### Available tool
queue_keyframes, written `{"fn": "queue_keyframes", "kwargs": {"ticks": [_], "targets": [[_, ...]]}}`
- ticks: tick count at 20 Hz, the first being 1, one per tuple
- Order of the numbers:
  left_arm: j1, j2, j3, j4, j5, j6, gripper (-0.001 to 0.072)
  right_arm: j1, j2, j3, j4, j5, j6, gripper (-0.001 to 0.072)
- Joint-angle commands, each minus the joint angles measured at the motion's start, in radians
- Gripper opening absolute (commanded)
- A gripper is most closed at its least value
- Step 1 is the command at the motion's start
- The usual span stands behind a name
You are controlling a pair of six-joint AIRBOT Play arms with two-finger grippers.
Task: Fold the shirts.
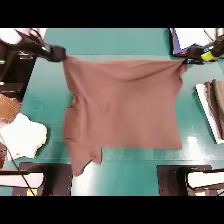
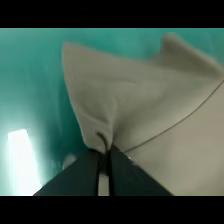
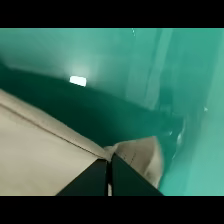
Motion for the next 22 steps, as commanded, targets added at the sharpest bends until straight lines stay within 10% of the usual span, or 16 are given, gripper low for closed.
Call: {"fn": "queue_keyframes", "kwargs": {"ticks": [1,2,8,15,22], "targets": [[0.0,-0.127,-0.02,0.016,0.022,-0.001,0.0575,-0.001,-0.149,0.087,0.004,0.022,-0.004,0.0297],[0.008,-0.125,-0.019,0.011,0.014,-0.002,0.0683,-0.004,-0.168,0.124,0.004,0.046,-0.004,0.0394],[0.141,0.005,-0.027,0.006,-0.269,-0.008,0.0606,-0.1,-0.039,-0.101,0.265,0.138,-0.096,0.0386],[0.19,0.424,-0.657,0.004,-0.254,-0.031,0.0607,-0.165,0.345,-0.726,0.383,-0.039,-0.169,0.0385],[0.19,0.567,-1.098,-0.089,-0.171,-0.061,0.0607,-0.165,0.511,-0.869,0.394,-0.088,-0.171,0.0375]]}}
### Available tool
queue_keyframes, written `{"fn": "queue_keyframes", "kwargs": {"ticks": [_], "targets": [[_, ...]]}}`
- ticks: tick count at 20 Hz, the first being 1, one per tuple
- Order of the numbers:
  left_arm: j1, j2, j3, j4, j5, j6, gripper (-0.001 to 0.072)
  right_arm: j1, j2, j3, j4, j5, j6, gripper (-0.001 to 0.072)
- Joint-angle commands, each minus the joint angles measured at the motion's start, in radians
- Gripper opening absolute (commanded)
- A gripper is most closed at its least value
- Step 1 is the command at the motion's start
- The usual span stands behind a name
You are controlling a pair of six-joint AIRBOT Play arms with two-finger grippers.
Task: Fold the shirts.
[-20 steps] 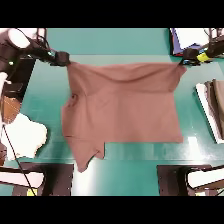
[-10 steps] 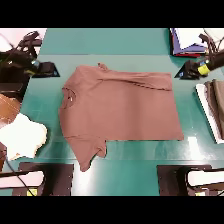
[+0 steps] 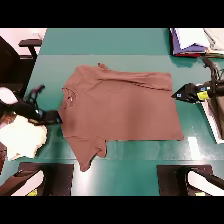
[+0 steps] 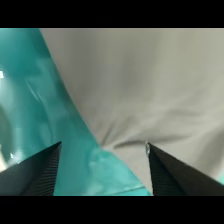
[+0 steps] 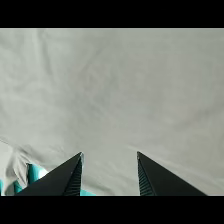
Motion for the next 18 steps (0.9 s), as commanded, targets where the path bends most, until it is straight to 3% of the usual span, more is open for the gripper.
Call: {"fn": "queue_keyframes", "kwargs": {"ticks": [1,5,9,10,11,12,17,18], "targets": [[0.001,0.041,-0.178,-0.091,0.073,-0.008,0.0607,-0.001,0.07,-0.049,0.014,-0.026,-0.006,0.0375],[-0.037,0.04,-0.26,-0.196,0.19,-0.008,0.0606,-0.001,0.079,-0.049,0.014,-0.029,-0.006,0.0375],[-0.135,0.04,-0.275,-0.232,0.221,-0.01,0.0604,-0.006,0.079,-0.049,0.01,-0.031,-0.006,0.0375],[-0.139,0.04,-0.27,-0.239,0.212,-0.01,0.055,-0.019,0.079,-0.05,0.008,-0.019,-0.006,0.0375],[-0.139,0.04,-0.258,-0.238,0.195,-0.008,0.0225,-0.046,0.079,-0.05,0.003,0.006,-0.006,0.0375],[-0.139,0.04,-0.24,-0.235,0.183,-0.007,0.0036,-0.08,0.079,-0.05,0.001,0.03,-0.007,0.0376],[-0.139,0.079,-0.106,-0.235,0.161,-0.007,0.003,-0.315,0.104,-0.156,-0.241,0.122,0.001,0.0381],[-0.139,0.087,-0.084,-0.235,0.161,-0.008,0.003,-0.381,0.112,-0.225,-0.244,0.111,0.001,0.0431]]}}
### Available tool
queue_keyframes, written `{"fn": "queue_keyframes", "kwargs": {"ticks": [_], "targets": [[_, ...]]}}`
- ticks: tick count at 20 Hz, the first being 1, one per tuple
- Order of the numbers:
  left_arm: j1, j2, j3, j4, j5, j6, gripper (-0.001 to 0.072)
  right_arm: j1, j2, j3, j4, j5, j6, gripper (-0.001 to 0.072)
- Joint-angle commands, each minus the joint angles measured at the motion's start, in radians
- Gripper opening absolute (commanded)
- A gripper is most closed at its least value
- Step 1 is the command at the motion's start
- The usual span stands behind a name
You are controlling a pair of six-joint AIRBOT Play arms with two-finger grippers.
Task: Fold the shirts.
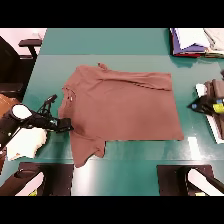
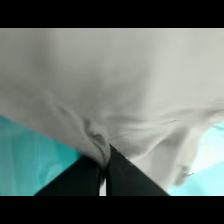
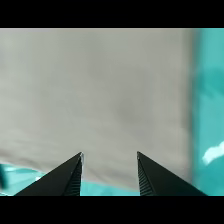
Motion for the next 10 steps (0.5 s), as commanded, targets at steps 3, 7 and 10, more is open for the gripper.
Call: {"fn": "queue_keyframes", "kwargs": {"ticks": [3,7,10], "targets": [[-0.003,0.026,0.085,-0.009,-0.006,0.001,0.003,-0.294,0.0,-0.293,-0.096,-0.008,0.005,0.0524],[-0.003,0.025,0.085,-0.009,-0.008,0.003,0.003,-0.326,-0.089,-0.436,-0.014,-0.066,-0.001,0.0436],[-0.003,0.025,0.085,-0.009,-0.006,0.003,0.003,-0.227,-0.135,-0.465,0.063,-0.145,-0.002,0.0436]]}}
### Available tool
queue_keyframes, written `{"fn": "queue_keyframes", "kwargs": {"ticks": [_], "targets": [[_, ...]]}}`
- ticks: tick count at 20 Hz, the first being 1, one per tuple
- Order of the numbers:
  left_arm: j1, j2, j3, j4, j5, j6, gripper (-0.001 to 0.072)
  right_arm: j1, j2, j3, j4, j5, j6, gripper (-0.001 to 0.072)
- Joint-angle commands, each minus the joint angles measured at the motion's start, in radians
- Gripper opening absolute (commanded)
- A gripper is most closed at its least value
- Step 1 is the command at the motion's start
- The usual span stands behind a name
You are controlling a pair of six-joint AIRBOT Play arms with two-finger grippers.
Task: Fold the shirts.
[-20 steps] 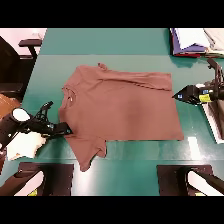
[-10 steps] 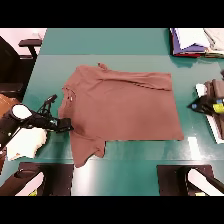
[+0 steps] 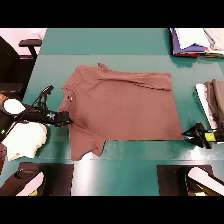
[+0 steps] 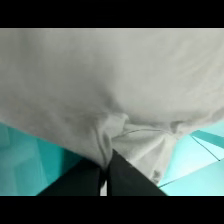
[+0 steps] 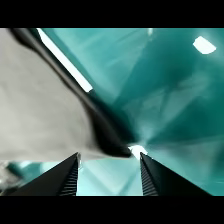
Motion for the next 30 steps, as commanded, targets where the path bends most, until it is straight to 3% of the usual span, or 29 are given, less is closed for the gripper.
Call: {"fn": "queue_keyframes", "kwargs": {"ticks": [1,3,5,7,12,17,20,24,27,30], "targets": [[0.0,0.001,0.004,-0.001,0.002,0.002,0.0031,0.09,-0.055,-0.051,0.09,-0.109,-0.004,0.0436],[0.0,0.001,0.004,-0.001,0.0,0.002,0.003,0.188,-0.075,-0.024,0.103,-0.16,-0.004,0.0424],[0.0,0.005,0.005,-0.001,0.001,0.002,0.0029,0.281,-0.08,0.027,0.102,-0.177,-0.004,0.0171],[0.0,0.039,0.031,0.008,0.0,0.0,0.0028,0.352,-0.047,0.104,0.099,-0.174,-0.004,0.0025],[0.0,0.195,0.34,0.052,-0.048,-0.028,0.0028,0.402,0.172,0.422,0.101,-0.117,-0.003,0.0015],[0.0,0.242,0.914,0.052,-0.05,-0.03,0.0028,0.402,0.341,0.936,0.092,-0.091,0.0,0.0015],[0.0,0.242,1.203,0.064,-0.018,-0.05,0.0028,0.4,0.36,1.244,0.013,-0.055,0.053,0.0015],[0.0,0.236,1.407,0.198,0.053,-0.085,0.0028,0.4,0.263,1.611,-0.145,0.152,0.138,0.0015],[0.0,0.206,1.383,0.316,0.01,-0.126,0.0028,0.4,0.192,1.678,-0.153,0.249,0.169,0.0014],[0.0,0.098,1.306,0.322,-0.126,-0.125,0.0029,0.4,0.163,1.498,-0.152,0.264,0.174,0.0014]]}}
